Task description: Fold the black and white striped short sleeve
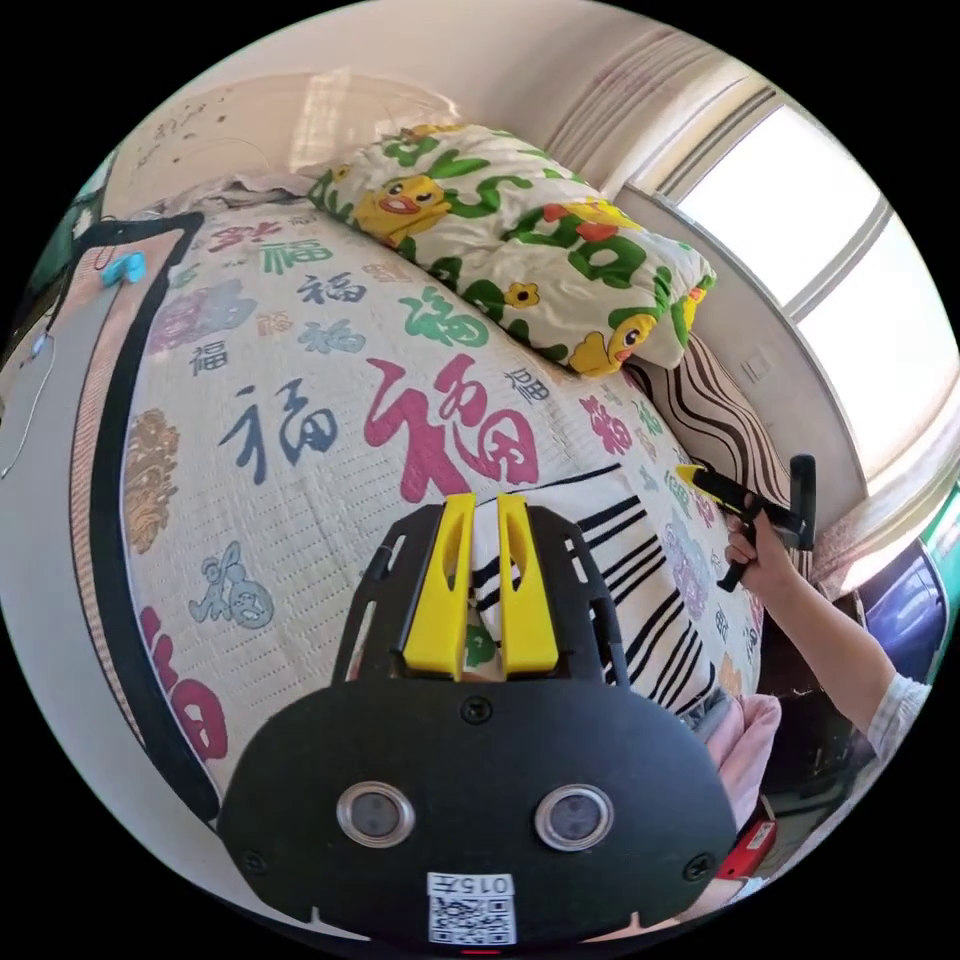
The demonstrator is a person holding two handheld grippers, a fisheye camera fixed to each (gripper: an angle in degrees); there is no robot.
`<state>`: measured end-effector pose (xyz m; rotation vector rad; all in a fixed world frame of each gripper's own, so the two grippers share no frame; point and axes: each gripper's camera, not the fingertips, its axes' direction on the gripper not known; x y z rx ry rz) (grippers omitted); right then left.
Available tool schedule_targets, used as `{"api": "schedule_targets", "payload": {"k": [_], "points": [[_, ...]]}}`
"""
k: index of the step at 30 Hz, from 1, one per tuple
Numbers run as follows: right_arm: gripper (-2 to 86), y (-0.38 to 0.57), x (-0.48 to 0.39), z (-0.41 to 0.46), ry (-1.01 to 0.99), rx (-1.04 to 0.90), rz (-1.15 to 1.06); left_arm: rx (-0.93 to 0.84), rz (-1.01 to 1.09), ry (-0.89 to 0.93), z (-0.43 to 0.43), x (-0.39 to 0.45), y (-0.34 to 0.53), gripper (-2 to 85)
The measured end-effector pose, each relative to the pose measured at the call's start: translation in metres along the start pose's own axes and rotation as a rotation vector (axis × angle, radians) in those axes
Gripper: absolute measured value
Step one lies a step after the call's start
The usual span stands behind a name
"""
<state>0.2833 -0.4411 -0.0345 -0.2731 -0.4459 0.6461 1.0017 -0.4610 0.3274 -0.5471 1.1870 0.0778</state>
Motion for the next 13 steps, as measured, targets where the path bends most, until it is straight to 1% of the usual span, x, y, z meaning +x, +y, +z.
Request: {"api": "schedule_targets", "payload": {"k": [1,3,5,6,8,9,10,11,12,13], "points": [[2.6,0.007,0.016,-0.023,-0.041,0.034,-0.008,0.021,0.024,0.029,-0.019,0.015,0.008,2.1],[1.8,0.03,0.035,-0.062,-0.096,0.061,-0.072,0.0,0.072,0.116,-0.044,0.047,0.027,2.3],[1.3,0.068,0.05,-0.108,-0.073,0.092,-0.138,-0.041,0.154,0.263,-0.081,0.108,0.071,2.8],[1.2,0.099,0.062,-0.138,-0.024,0.107,-0.155,-0.057,0.188,0.296,-0.09,0.127,0.085,3.0],[1.0,0.154,0.086,-0.181,0.065,0.143,-0.109,-0.18,0.38,0.326,-0.117,0.213,0.144,3.5],[0.9,0.193,0.105,-0.205,0.121,0.167,-0.048,-0.218,0.435,0.328,-0.123,0.234,0.16,3.6],[0.9,0.232,0.123,-0.227,0.178,0.177,0.017,-0.296,0.525,0.349,-0.133,0.275,0.191,3.7],[0.9,0.252,0.132,-0.236,0.213,0.179,0.052,-0.363,0.578,0.399,-0.141,0.311,0.22,3.9],[1.0,0.293,0.151,-0.252,0.295,0.185,0.14,-0.398,0.593,0.436,-0.143,0.329,0.234,4.0],[1.1,0.333,0.173,-0.26,0.381,0.176,0.243,-0.474,0.606,0.522,-0.144,0.364,0.259,4.3]]}}
